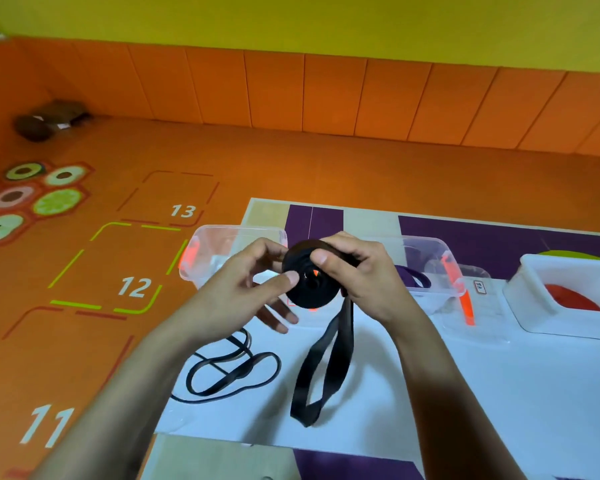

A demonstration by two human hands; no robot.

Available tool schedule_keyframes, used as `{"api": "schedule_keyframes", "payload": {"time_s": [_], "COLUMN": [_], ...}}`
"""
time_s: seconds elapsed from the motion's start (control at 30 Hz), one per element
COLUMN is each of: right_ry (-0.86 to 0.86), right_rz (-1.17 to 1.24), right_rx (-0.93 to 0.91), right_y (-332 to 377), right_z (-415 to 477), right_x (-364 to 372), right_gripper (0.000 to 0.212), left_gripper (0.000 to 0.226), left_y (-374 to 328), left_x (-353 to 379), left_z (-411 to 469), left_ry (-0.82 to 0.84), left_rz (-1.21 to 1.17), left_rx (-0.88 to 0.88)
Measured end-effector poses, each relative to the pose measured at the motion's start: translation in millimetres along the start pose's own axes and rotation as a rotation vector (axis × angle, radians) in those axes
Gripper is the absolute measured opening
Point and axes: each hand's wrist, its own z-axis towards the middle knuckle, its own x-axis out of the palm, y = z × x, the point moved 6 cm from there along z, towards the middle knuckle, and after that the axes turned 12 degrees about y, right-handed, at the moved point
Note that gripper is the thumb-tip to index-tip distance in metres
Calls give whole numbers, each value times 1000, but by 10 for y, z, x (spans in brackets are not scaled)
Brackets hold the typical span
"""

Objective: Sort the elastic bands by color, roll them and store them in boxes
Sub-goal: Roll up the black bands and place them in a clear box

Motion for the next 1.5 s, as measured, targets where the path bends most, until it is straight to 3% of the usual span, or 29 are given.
{"api": "schedule_keyframes", "payload": {"time_s": [0.1,0.23,0.4,0.5,0.6,0.77,0.83,0.9,1.0,1.2,1.33,1.4,1.5], "right_ry": [44,-66,-109,-100,-98,44,21,-26,-68,-127,-145,-90,30], "right_rz": [-10,67,213,218,177,-3,-27,10,74,288,285,234,135], "right_rx": [-13,-40,-47,-43,-19,32,32,2,-7,-20,-15,-4,18], "right_y": [62,77,-60,-94,-71,-40,-21,6,-57,-208,-211,-189,-117], "right_z": [-7,-27,-157,-171,-194,-169,-134,-108,-100,-173,-184,-216,-212], "right_x": [47,31,-17,-44,-132,-116,-90,-65,-53,-5,-47,-92,-109], "right_gripper": [20,20,25,34,25,24,21,22,23,25,23,21,25], "left_gripper": [24,26,34,34,24,33,28,24,22,24,33,39,44], "left_y": [-150,-239,-189,-93,63,-183,-296,-340,-342,-126,45,30,-168], "left_x": [-116,-150,-122,34,137,-87,-99,-120,-156,-44,171,101,-141], "left_z": [14,51,45,78,106,85,94,84,47,59,110,89,36], "left_ry": [28,-20,-165,-154,-123,-57,50,83,-8,-131,-57,-56,-101], "left_rz": [169,193,44,-49,-161,391,461,428,337,-164,-393,-221,257], "left_rx": [40,143,213,182,105,32,57,86,164,233,169,83,42]}}
